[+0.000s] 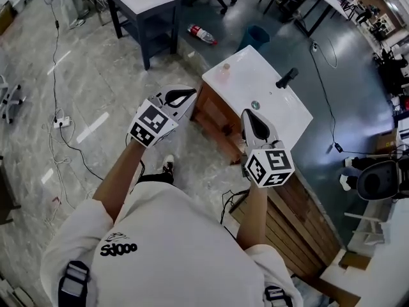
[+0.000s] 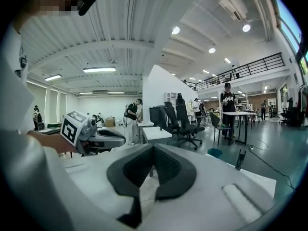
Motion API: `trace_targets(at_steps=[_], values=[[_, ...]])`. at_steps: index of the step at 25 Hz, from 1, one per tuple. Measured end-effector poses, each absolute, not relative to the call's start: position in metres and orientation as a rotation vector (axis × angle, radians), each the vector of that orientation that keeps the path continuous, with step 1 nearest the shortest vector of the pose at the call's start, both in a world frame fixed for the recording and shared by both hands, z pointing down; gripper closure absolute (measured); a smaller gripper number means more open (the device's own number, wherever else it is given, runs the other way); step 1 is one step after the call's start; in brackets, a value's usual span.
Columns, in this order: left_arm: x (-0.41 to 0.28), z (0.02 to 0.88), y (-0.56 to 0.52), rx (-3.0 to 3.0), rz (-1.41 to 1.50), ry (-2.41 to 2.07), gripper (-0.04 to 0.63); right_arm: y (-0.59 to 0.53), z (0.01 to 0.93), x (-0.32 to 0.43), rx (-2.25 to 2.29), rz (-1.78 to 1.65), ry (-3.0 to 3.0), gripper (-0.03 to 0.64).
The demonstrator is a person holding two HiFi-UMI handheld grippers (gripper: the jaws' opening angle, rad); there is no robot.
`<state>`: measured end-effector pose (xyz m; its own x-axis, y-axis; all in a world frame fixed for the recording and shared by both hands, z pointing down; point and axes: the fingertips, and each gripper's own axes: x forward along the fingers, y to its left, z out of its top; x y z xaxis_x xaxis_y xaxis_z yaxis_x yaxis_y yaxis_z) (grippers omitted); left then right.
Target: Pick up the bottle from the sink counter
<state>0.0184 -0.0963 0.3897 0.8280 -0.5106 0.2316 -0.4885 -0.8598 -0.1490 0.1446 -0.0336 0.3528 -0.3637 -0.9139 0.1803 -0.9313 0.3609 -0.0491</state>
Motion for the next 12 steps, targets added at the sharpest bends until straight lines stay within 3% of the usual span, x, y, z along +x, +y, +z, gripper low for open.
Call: trace_targets(at_steps=[12], values=[[0.031, 0.407, -0.180, -2.979, -0.429, 0.697, 0.591, -0.116, 0.361, 0.161, 1.858, 0.185, -2.329, 0.606]])
